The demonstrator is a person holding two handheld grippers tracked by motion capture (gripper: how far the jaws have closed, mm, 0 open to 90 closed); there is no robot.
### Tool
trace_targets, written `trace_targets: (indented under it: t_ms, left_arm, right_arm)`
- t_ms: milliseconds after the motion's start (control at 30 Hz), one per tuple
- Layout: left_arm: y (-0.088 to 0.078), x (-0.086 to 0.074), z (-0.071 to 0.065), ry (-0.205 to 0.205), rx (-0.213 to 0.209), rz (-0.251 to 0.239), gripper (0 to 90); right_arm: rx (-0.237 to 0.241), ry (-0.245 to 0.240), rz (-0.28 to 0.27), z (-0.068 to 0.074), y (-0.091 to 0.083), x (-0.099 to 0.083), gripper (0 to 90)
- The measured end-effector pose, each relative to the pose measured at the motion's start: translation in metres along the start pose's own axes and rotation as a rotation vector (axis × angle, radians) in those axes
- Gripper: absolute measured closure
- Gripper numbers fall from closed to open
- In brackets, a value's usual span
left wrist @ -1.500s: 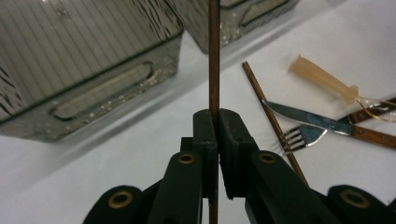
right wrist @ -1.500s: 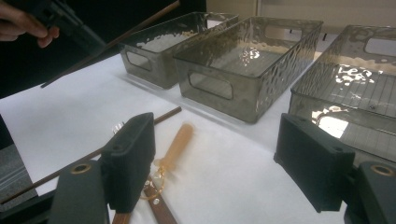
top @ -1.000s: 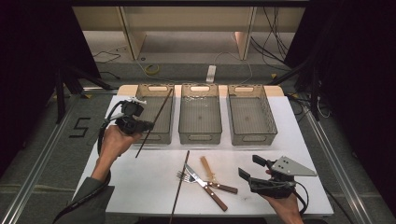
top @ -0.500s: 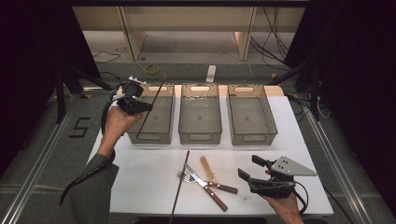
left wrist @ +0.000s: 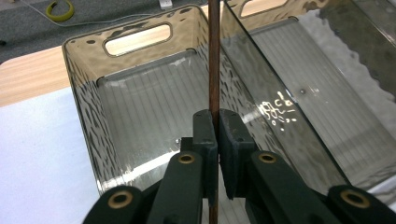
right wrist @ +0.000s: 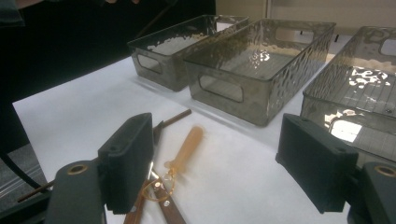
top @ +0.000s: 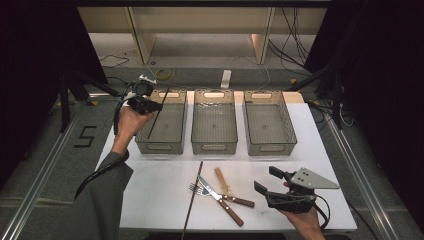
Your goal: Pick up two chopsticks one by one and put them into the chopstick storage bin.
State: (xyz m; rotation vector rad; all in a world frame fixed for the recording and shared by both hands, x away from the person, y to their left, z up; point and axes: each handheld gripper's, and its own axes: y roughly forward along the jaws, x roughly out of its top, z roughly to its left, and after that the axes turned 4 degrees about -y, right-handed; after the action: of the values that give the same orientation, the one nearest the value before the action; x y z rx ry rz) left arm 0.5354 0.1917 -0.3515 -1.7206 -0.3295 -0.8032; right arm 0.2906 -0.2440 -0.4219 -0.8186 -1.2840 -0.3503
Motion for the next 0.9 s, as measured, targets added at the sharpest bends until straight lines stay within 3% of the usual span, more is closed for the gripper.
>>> trace_targets:
  t_ms: [267,533,700,800,900]
  left_arm:
    - [0.008,-0.004,0.01,-0.025,0.005,-0.031,85.2]
    - [0.013,-0.008,0.012,-0.008,0.027,-0.033,85.0]
    - [0.021,-0.013,0.016,-0.024,0.041,-0.028,84.9]
    - [0.023,-0.017,0.017,-0.039,0.03,-0.014,84.6]
    - [0.027,-0.02,0.016,-0.04,0.042,0.036,83.8]
  right_arm:
    - [0.003,0.0,-0.005,0.0,0.0,0.0,24.0]
    - [0.006,-0.003,-0.001,0.001,0.001,0.001,23.6]
    - [0.007,-0.004,0.0,0.001,0.001,0.001,23.7]
    - [0.007,-0.006,0.001,0.002,0.001,0.001,23.8]
    - [0.004,-0.004,-0.001,0.001,0.001,0.001,23.9]
